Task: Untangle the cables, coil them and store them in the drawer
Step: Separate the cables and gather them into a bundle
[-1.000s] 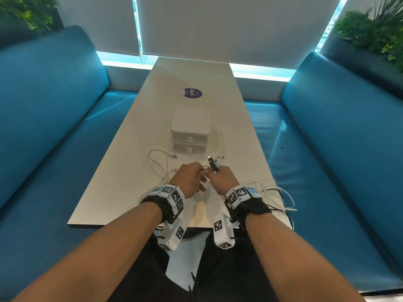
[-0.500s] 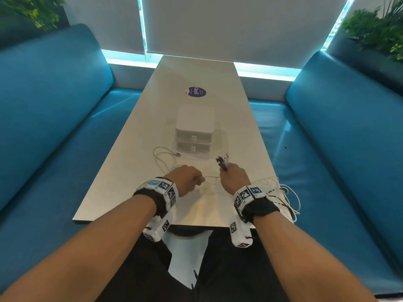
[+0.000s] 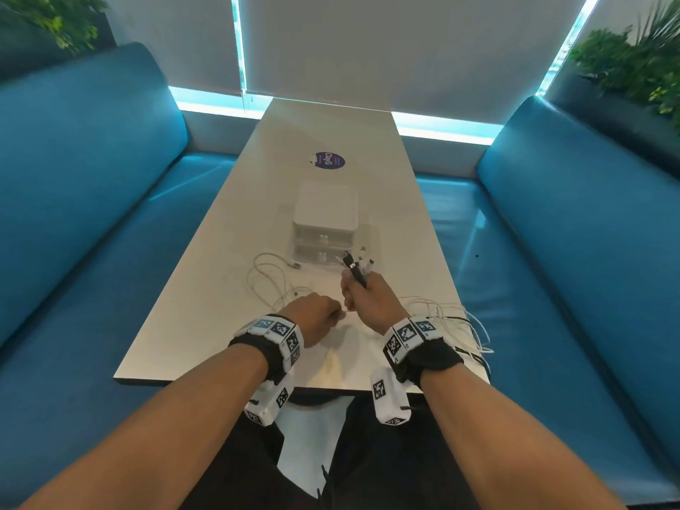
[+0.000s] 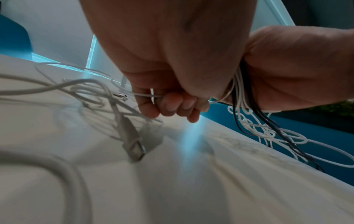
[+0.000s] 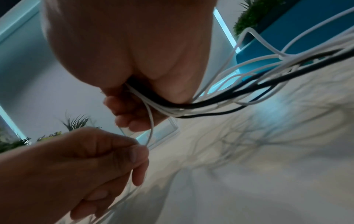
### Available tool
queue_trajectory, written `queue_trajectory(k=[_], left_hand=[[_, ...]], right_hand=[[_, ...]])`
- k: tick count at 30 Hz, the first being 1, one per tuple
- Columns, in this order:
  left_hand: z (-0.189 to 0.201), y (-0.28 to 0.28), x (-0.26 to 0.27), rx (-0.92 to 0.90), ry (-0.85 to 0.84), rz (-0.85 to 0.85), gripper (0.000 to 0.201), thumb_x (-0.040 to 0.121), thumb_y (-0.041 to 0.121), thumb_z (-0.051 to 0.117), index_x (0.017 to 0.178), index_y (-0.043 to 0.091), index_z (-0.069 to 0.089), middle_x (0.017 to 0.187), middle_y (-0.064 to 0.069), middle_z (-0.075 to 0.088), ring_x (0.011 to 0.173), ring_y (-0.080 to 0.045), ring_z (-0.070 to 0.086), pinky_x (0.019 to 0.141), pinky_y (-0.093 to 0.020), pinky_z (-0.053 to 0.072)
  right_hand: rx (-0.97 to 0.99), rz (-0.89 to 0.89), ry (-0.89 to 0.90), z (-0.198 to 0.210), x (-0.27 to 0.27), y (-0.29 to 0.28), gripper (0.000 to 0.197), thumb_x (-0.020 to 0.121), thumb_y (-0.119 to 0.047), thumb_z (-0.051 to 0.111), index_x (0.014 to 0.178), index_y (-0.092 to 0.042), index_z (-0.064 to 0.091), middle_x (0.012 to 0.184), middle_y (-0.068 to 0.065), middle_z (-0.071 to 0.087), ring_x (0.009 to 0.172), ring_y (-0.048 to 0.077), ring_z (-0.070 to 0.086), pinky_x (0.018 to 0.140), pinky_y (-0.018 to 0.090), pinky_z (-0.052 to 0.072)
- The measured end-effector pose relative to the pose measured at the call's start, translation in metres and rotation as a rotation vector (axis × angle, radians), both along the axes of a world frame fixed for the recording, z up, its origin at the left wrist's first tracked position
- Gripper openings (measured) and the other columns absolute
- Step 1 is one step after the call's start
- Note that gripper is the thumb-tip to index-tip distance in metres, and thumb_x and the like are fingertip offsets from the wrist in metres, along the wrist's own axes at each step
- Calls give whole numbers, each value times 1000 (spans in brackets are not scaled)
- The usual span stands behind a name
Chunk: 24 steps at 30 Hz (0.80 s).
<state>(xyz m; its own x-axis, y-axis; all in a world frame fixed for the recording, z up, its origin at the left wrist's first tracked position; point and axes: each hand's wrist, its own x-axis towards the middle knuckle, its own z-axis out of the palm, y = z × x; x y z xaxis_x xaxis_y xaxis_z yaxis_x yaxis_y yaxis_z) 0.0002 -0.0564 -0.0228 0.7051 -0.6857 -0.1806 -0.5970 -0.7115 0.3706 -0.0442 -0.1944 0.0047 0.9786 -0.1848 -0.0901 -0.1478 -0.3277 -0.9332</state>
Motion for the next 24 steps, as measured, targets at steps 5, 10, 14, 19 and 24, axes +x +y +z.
queue_trajectory(k=[5,10,14,19,24], left_hand=[[-2,2,6,18,46,-19,20,99,20,47,83,20,60,89,-1,69,81,-21,64,83,-38,51],[1,14,15,28,-48,-32,24,104,28,44,96,16,64,95,-7,67,87,-25,61,80,-36,47],[6,26,26,66,-148,-13,20,104,20,40,107,16,59,106,-6,68,95,-26,62,80,-38,47],[7,21,23,121,-208,-6,24,106,29,35,109,20,58,104,-5,67,91,-26,63,76,-36,50],[5,-3,13,118,-287,-14,24,106,30,38,112,19,58,100,-6,66,86,-26,63,67,-34,44]], right_hand=[[-109,91,108,-5,-2,0,35,102,-33,46,75,-16,59,58,-3,55,55,17,52,61,33,43],[-768,205,113,-16,-5,-10,24,98,-25,47,106,-7,61,102,20,68,93,38,63,78,39,49],[-869,52,199,-20,-7,-28,26,100,-29,45,113,-9,56,107,19,65,96,38,62,80,40,50],[-684,-49,234,-17,-6,-29,27,99,-25,46,114,-8,59,110,17,66,101,37,61,85,40,50],[-416,24,179,-10,-8,-9,21,92,-12,44,101,-10,63,88,15,71,76,32,70,70,47,60]])
